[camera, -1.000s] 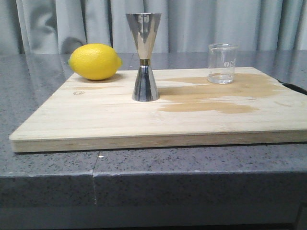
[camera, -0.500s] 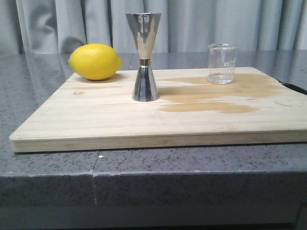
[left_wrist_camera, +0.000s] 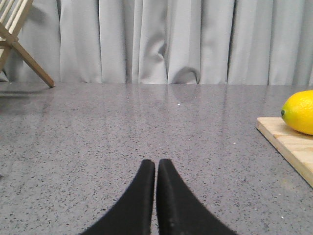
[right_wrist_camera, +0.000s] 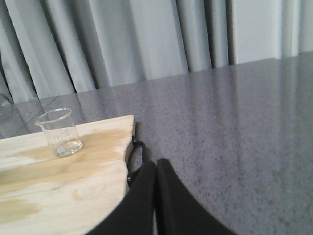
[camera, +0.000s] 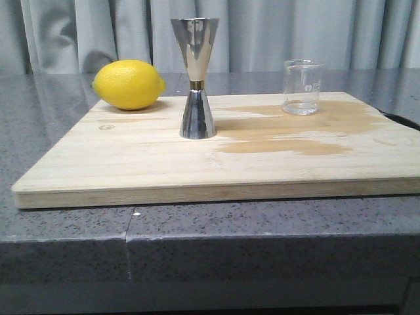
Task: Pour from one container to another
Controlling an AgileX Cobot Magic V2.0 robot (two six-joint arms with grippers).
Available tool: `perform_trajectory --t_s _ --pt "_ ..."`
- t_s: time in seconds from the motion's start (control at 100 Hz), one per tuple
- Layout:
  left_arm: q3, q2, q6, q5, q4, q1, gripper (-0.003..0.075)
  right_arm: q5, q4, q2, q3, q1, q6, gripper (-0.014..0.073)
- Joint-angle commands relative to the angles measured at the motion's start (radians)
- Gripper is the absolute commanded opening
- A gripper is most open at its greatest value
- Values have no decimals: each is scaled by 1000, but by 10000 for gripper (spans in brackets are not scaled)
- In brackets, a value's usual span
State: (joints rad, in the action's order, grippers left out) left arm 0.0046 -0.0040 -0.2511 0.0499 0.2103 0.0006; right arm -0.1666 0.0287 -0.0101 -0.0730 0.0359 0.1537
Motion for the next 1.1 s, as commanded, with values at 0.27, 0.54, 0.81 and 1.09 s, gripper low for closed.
perform_trajectory --t_s 0.27,0.54,0.81,1.09 --pt "35 -26 -8 -79 0 1 -20 185 -47 -18 113 6 102 -71" --pt "35 -26 -8 -79 0 1 -19 182 -84 -18 113 6 102 -71" --pt "35 -26 -8 -79 0 1 -19 182 -84 -18 113 6 102 -71" --pt "35 -26 -8 -79 0 1 -20 182 -84 -18 113 6 102 -71"
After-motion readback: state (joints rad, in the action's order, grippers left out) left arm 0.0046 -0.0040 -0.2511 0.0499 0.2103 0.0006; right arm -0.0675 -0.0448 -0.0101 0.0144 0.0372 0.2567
